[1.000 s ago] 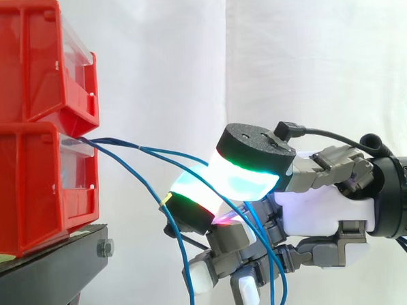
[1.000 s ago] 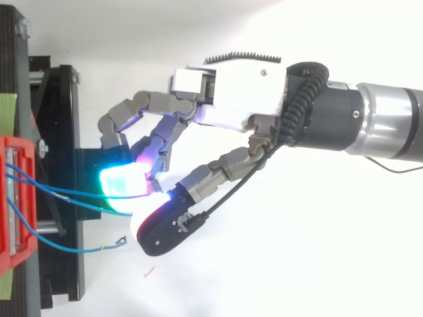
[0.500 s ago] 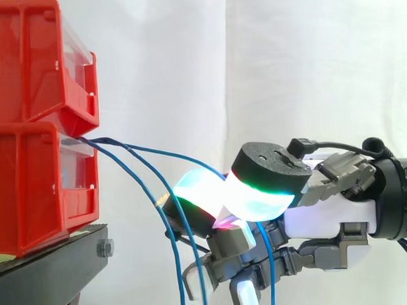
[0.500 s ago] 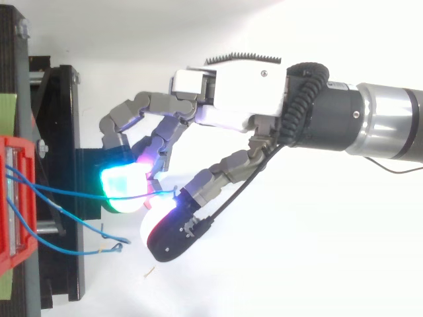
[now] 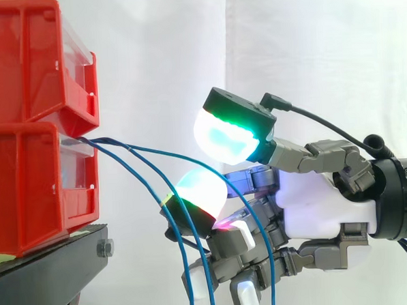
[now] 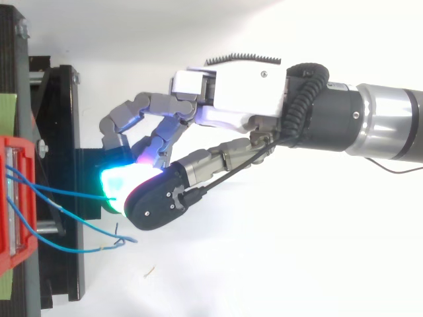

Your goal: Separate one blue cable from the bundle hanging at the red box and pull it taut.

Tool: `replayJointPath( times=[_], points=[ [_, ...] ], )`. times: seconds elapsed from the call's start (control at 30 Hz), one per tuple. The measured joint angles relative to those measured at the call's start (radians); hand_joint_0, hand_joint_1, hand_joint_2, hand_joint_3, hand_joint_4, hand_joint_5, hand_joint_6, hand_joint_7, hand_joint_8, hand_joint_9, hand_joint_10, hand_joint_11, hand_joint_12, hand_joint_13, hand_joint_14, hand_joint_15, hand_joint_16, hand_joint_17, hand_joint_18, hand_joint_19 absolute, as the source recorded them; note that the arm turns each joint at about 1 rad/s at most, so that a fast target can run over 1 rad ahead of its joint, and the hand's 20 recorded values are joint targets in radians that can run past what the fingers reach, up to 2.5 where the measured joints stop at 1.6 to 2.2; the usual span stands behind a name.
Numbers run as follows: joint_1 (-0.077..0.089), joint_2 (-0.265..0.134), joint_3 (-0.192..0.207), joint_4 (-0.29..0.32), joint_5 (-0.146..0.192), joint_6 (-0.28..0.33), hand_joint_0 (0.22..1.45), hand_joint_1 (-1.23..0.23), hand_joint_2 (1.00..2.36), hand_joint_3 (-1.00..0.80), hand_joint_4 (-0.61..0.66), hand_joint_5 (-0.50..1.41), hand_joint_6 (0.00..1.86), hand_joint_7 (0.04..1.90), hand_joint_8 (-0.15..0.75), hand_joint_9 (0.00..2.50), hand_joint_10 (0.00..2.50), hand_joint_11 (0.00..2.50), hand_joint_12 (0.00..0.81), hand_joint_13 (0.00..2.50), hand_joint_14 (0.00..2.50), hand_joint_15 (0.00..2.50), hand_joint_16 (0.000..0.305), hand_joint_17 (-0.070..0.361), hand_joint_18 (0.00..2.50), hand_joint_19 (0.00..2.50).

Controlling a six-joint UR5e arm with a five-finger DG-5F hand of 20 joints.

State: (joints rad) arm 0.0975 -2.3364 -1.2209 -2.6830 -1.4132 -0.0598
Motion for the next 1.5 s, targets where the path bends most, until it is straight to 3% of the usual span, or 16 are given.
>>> replayJointPath(
  times=[0.23, 0.5, 1.07, 1.23, 1.5],
  points=[
    [0.001, 0.000, 0.000, -0.004, -0.001, 0.000, 0.63, -0.70, 1.01, -0.35, 0.14, -0.16, 0.81, 1.25, 0.381, 1.04, 0.03, 1.06, 0.423, 0.77, 0.02, 0.60, 0.049, 0.111, 0.87, 0.72],
    [0.002, 0.000, 0.000, -0.004, -0.001, 0.000, 0.60, -0.76, 1.03, -0.12, 0.01, -0.14, 0.83, 1.30, 0.367, 1.07, 0.03, 1.06, 0.416, 0.77, 0.02, 0.60, 0.049, 0.111, 0.87, 0.71],
    [0.002, 0.000, 0.000, -0.013, -0.001, 0.000, 0.62, -0.79, 1.03, 0.01, -0.04, -0.13, 0.85, 1.41, 0.371, 1.13, 0.03, 1.17, 0.414, 0.77, 0.02, 0.60, 0.048, 0.109, 0.87, 0.71],
    [0.002, 0.002, 0.000, -0.049, -0.006, 0.003, 0.62, -0.79, 1.03, 0.01, -0.03, -0.14, 0.86, 1.41, 0.369, 1.19, 0.03, 1.30, 0.417, 0.83, 0.02, 0.68, 0.048, 0.108, 0.89, 0.72],
    [0.002, 0.039, 0.000, -0.152, -0.007, 0.001, 0.63, -0.79, 1.03, 0.00, -0.03, -0.14, 0.86, 1.38, 0.362, 1.21, 0.02, 1.41, 0.423, 0.97, 0.03, 1.08, 0.048, 0.108, 0.93, 0.83]
  ],
)
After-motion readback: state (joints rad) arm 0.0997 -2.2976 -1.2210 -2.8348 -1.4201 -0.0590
